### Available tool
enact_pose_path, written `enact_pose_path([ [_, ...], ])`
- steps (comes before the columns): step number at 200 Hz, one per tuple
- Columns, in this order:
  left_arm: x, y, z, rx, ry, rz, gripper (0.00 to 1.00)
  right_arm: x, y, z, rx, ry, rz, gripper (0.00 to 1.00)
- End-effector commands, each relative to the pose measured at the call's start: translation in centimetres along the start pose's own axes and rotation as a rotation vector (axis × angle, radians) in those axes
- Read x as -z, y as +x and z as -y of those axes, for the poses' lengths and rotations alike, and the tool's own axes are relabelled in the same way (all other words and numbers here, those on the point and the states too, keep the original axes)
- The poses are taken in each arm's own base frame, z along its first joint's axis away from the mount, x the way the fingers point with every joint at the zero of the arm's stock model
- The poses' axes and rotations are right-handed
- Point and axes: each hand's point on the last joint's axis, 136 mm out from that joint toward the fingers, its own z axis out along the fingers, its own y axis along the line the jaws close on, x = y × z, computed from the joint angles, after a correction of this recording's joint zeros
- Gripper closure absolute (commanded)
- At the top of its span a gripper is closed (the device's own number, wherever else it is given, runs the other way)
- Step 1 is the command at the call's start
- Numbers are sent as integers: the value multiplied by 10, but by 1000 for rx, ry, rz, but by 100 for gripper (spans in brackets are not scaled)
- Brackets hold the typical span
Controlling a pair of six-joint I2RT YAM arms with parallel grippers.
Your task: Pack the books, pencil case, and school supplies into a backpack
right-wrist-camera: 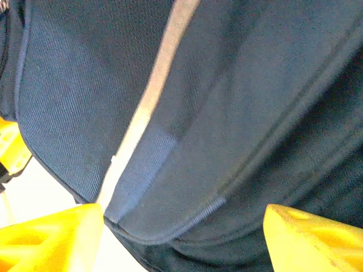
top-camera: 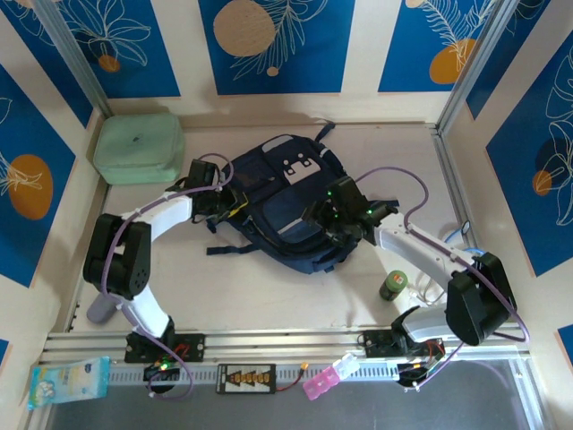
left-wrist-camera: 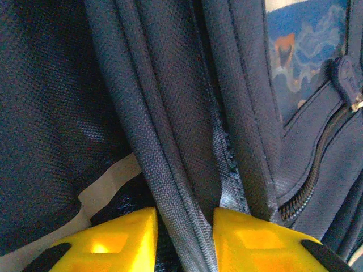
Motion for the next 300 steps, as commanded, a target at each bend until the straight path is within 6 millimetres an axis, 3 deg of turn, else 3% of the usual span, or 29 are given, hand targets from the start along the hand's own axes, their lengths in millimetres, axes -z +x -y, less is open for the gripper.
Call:
enact_pose_path([
  [1, -3, -15, 13, 10, 62, 28, 73, -2, -12, -17, 27, -44, 9, 26],
  [45, -5, -17, 19, 25, 92, 21, 87, -22, -22, -1, -37, 6, 3, 29],
  [68, -2, -16, 22, 31, 104, 22, 100, -28, -33, 2, -39, 21, 25, 29],
  [150, 33, -8, 42, 260, 279, 86, 100, -29, -133, -53, 108, -157, 129, 35],
  [175, 38, -6, 57, 272, 323, 76, 100, -34, -146, -50, 138, -134, 115, 34],
  [193, 37, -5, 64, 275, 336, 62, 100, -23, -149, -38, 138, -39, 134, 34],
  [227, 35, -7, 70, 293, 356, 65, 100, 23, -130, -22, 224, 149, 211, 33],
  [237, 35, -6, 71, 294, 360, 62, 100, 31, -112, -29, 270, 160, 199, 33],
  [264, 33, -5, 72, 296, 369, 59, 100, 35, -63, -41, 311, 219, 173, 37],
  [300, 32, -1, 70, 280, 363, 49, 100, 15, 5, -82, 314, 118, 93, 47],
])
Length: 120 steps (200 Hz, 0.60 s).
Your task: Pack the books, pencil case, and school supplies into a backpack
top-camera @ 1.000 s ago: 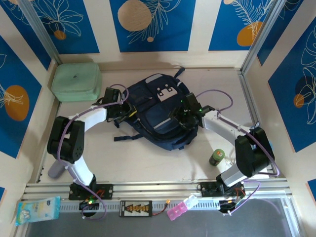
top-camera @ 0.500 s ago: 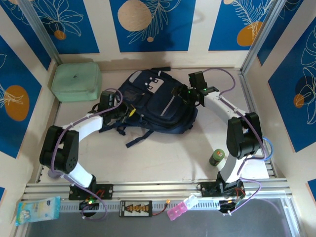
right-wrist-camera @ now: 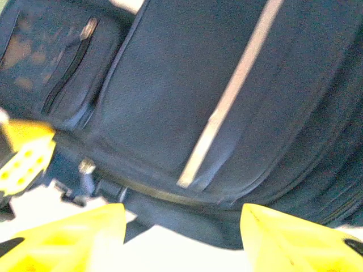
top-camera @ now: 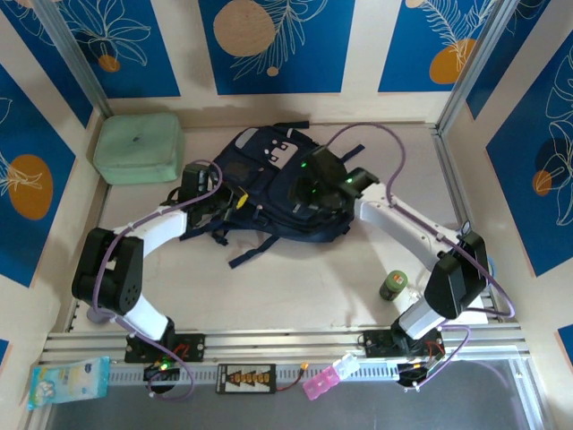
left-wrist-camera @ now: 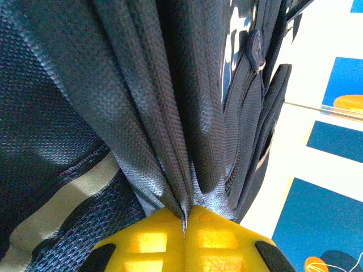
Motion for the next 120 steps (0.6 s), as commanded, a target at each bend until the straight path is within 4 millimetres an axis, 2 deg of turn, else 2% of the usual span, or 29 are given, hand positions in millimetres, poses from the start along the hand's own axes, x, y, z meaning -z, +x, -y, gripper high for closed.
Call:
enact_pose_path([
  [1, 3, 9, 30, -56, 104, -39, 100, -5, 27, -15, -46, 28, -32, 48],
  [23, 3, 10, 32, -56, 113, -44, 100, -18, 46, -48, -30, -1, -64, 53],
  [48, 5, 12, 36, -55, 129, -54, 100, -35, 54, -73, 18, 15, -89, 59],
  [66, 6, 13, 35, -54, 138, -54, 100, -48, 54, -82, 33, 45, -99, 64],
  [88, 8, 14, 37, -55, 154, -58, 100, -64, 53, -90, 36, 51, -98, 65],
  [120, 9, 17, 37, -59, 160, -72, 100, -79, 50, -89, 28, 111, -90, 67],
])
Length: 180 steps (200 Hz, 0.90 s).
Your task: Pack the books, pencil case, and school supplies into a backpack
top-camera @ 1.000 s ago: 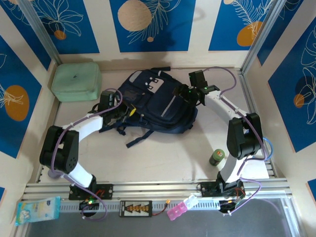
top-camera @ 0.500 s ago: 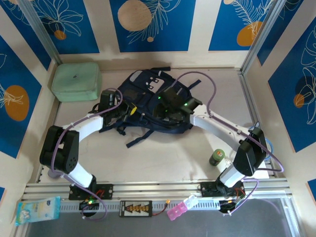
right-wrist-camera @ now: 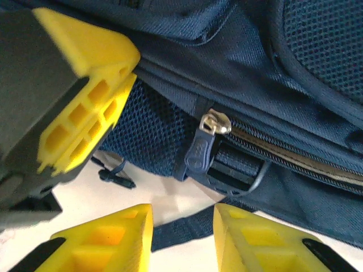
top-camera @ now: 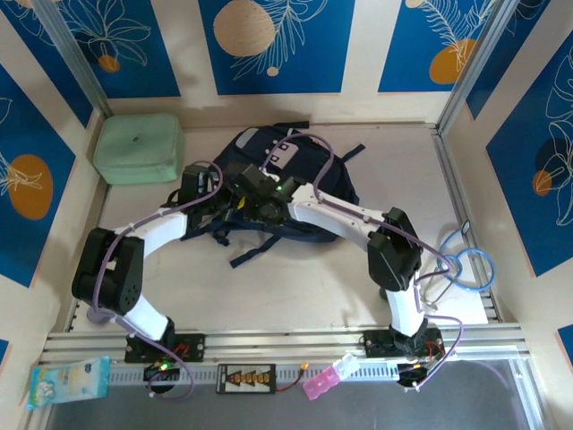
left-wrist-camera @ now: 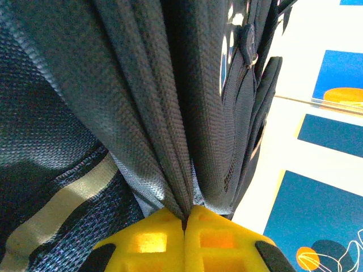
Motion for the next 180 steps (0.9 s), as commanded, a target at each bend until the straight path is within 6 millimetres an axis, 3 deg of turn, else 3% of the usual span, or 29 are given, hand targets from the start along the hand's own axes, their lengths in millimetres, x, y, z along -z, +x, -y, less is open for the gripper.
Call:
enact_pose_path([
  [1, 8, 13, 35, -61, 121, -49, 100, -3, -6, 5, -27, 66, 22, 67],
  [131, 9, 15, 36, -59, 130, -54, 100, -30, -12, 24, -28, 205, 24, 67],
  [180, 9, 13, 35, -65, 123, -49, 100, -21, -8, 37, -28, 220, 22, 81],
])
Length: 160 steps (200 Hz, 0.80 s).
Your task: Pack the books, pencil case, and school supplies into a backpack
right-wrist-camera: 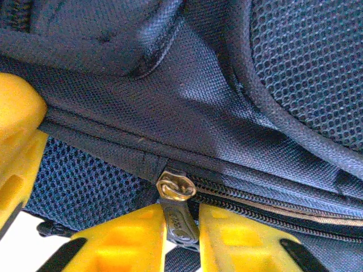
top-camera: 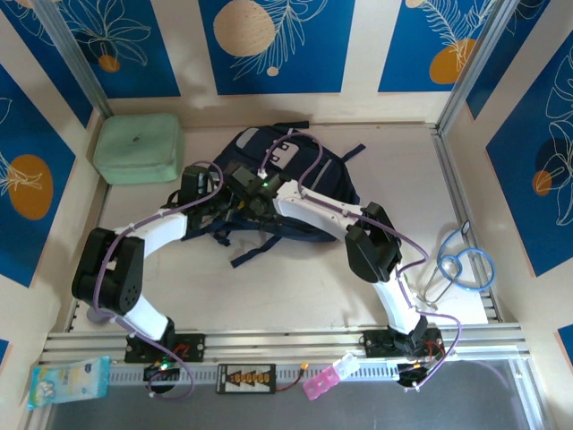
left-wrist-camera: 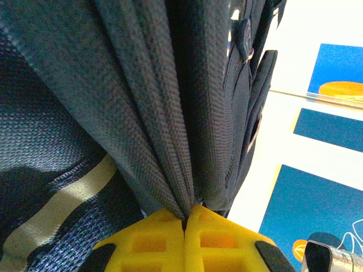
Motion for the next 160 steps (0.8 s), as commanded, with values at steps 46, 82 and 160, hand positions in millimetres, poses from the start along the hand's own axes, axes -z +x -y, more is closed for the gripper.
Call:
enact_pose_path([
  [46, 8, 10, 31, -69, 96, -33, 100, 13, 4, 36, -12, 29, -6, 86],
  [82, 7, 5, 29, -67, 92, -30, 100, 14, 14, 49, -1, 9, -33, 87],
  [160, 11, 3, 28, -93, 80, -22, 100, 10, 17, 45, 136, 11, -25, 70],
])
